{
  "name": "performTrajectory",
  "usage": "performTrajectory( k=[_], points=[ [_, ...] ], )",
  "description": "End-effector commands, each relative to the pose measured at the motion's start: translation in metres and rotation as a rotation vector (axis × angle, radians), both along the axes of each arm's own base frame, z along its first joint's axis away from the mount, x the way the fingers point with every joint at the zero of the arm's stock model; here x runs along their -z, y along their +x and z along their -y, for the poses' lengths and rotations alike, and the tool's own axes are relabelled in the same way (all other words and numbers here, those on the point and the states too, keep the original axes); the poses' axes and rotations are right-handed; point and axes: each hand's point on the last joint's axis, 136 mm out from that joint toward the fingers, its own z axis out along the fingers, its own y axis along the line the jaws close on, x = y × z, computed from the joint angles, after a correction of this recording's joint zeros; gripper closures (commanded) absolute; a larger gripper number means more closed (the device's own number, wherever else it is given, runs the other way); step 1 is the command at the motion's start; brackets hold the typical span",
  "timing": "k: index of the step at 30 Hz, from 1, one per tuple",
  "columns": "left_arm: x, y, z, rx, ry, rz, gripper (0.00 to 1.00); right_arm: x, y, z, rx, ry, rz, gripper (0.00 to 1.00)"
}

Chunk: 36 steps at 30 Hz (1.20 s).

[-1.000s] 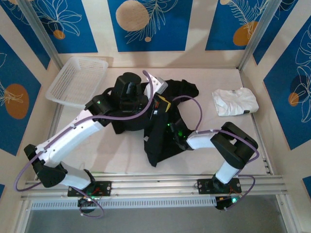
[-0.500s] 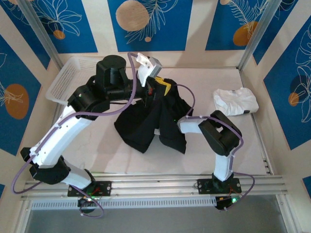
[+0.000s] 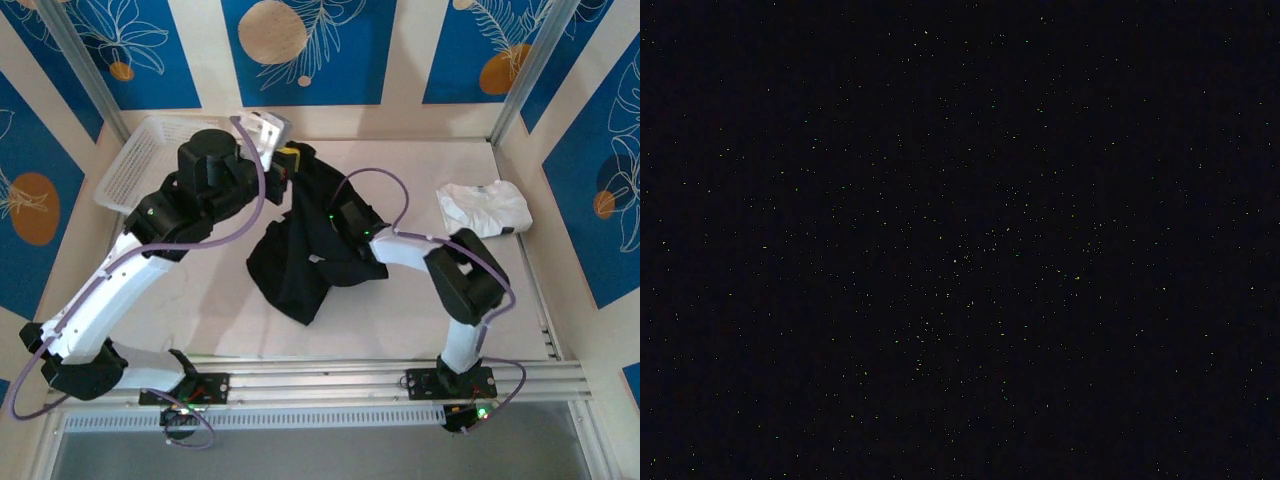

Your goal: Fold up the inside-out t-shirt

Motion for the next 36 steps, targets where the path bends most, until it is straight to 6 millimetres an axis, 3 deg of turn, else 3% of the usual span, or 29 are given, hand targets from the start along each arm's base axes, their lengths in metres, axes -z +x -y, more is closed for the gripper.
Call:
performTrajectory(
  k=[1, 4, 9, 15, 21, 24, 27, 28, 30, 33, 36],
  points=[
    [0.017, 0.039, -0.04, -0.184, -0.051, -0.039, 1.0, -0.063, -0.007, -0.011, -0.072, 0.161, 0.056, 1.0],
    [0.055, 0.061, -0.05, -0.222, -0.036, -0.12, 1.0, -0.108, -0.013, -0.019, -0.12, 0.294, 0.102, 1.0],
    [0.12, 0.079, -0.037, -0.195, 0.003, -0.25, 1.0, -0.177, -0.021, -0.036, -0.212, 0.458, 0.187, 1.0],
    [0.186, 0.105, -0.058, -0.309, 0.042, -0.374, 1.0, -0.236, -0.029, -0.036, -0.305, 0.596, 0.25, 1.0],
    [0.262, 0.126, -0.098, -0.459, 0.091, -0.531, 1.0, -0.265, -0.04, -0.02, -0.362, 0.681, 0.285, 1.0],
    [0.304, 0.123, -0.113, -0.5, 0.116, -0.619, 1.0, -0.264, -0.041, -0.002, -0.339, 0.679, 0.299, 1.0],
    [0.334, 0.114, -0.126, -0.545, 0.145, -0.68, 1.0, -0.248, -0.043, 0.007, -0.316, 0.677, 0.273, 1.0],
    [0.337, 0.111, -0.125, -0.539, 0.144, -0.691, 0.94, -0.243, -0.044, 0.007, -0.315, 0.674, 0.261, 1.0],
    [0.334, 0.102, -0.114, -0.481, 0.097, -0.699, 0.72, -0.229, -0.046, 0.007, -0.319, 0.667, 0.235, 1.0],
    [0.306, 0.082, -0.078, -0.314, -0.028, -0.627, 0.37, -0.212, -0.046, 0.008, -0.307, 0.653, 0.207, 1.0],
    [0.276, 0.056, -0.03, -0.095, -0.13, -0.575, 0.22, -0.202, -0.046, 0.01, -0.298, 0.649, 0.189, 1.0]
  ],
)
